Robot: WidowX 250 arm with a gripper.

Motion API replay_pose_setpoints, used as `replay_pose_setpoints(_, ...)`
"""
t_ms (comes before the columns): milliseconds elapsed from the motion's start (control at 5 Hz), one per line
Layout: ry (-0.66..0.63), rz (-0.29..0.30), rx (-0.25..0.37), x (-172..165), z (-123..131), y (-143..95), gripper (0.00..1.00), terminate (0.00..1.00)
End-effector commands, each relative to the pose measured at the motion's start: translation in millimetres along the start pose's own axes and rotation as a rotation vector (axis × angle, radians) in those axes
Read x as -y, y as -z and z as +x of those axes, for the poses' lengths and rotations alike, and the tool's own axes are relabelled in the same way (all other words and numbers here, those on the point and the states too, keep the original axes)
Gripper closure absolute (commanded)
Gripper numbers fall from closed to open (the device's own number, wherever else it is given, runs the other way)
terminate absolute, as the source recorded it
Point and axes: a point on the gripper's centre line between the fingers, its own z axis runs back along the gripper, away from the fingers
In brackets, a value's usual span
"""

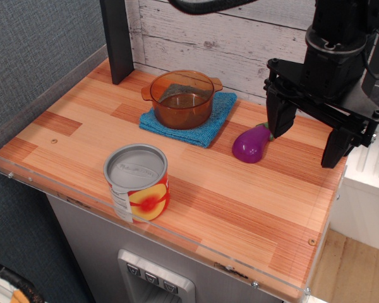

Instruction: Place the can to the left of the pot.

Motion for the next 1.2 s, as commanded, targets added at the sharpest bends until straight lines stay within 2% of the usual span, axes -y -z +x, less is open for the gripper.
replay_pose_setpoints(0, 0.000, 0.000, 0.000, 0.0, 0.0, 0.0, 0.00, 0.00)
replay_pose_setpoints(200, -0.182, 0.014, -0.018, -1.2, -20.0, -4.3, 0.00, 0.00)
replay_pose_setpoints(600, -0.654, 0.142, -0.008, -19.7, -82.1, -4.2, 0.00, 0.00)
replay_pose_setpoints(800, -0.910, 0.122, -0.030, -29.4, -102.2, 7.1, 0.00, 0.00)
replay_pose_setpoints(1000, -1.163, 0.117, -0.023, -40.1, -114.9, 11.9, 0.00, 0.00)
